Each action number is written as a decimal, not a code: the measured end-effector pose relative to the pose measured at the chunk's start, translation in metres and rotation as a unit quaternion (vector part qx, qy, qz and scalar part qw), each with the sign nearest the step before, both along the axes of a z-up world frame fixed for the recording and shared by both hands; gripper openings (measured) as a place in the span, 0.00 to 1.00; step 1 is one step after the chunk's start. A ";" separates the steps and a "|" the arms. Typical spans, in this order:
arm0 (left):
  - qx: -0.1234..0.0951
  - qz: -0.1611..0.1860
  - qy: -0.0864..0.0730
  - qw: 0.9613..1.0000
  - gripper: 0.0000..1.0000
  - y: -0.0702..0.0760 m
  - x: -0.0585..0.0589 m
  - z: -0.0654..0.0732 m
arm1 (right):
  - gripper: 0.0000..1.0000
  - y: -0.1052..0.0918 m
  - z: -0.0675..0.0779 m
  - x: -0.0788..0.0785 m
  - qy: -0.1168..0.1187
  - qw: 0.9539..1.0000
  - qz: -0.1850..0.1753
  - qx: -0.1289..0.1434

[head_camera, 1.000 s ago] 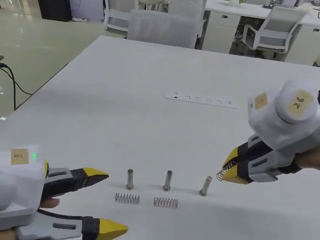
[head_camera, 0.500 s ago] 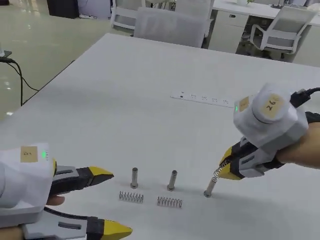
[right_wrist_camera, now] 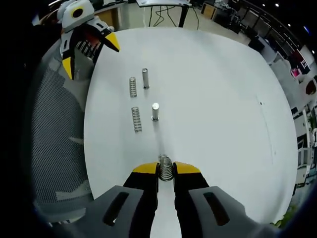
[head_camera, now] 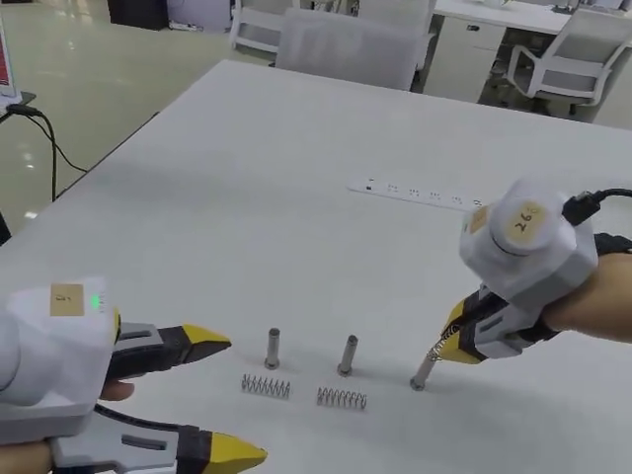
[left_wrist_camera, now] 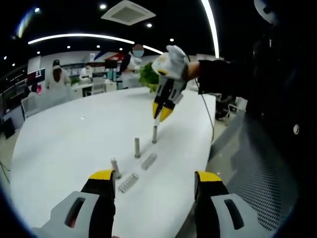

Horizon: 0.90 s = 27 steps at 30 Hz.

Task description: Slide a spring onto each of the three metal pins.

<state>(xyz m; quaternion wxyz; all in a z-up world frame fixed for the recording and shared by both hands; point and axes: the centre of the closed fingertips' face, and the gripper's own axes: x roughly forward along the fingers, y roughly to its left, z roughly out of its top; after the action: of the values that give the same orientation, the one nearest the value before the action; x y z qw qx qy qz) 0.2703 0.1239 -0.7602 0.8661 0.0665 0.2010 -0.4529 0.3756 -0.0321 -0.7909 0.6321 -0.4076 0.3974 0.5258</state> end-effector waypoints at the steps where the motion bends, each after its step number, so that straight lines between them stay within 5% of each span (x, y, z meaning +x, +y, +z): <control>1: 0.000 0.000 0.000 1.000 0.60 0.000 0.000 0.000 | 0.08 0.001 -0.001 0.000 0.001 1.000 0.001 -0.001; 27: -0.001 0.009 0.006 1.000 0.59 0.003 0.002 -0.002 | 0.08 0.006 -0.035 0.004 0.029 0.999 0.011 -0.025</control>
<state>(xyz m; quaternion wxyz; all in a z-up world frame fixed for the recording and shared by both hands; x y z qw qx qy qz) 0.2727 0.1267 -0.7622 0.8690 0.0609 0.2063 -0.4457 0.3793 -0.0262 -0.8254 0.6041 -0.4125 0.4239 0.5341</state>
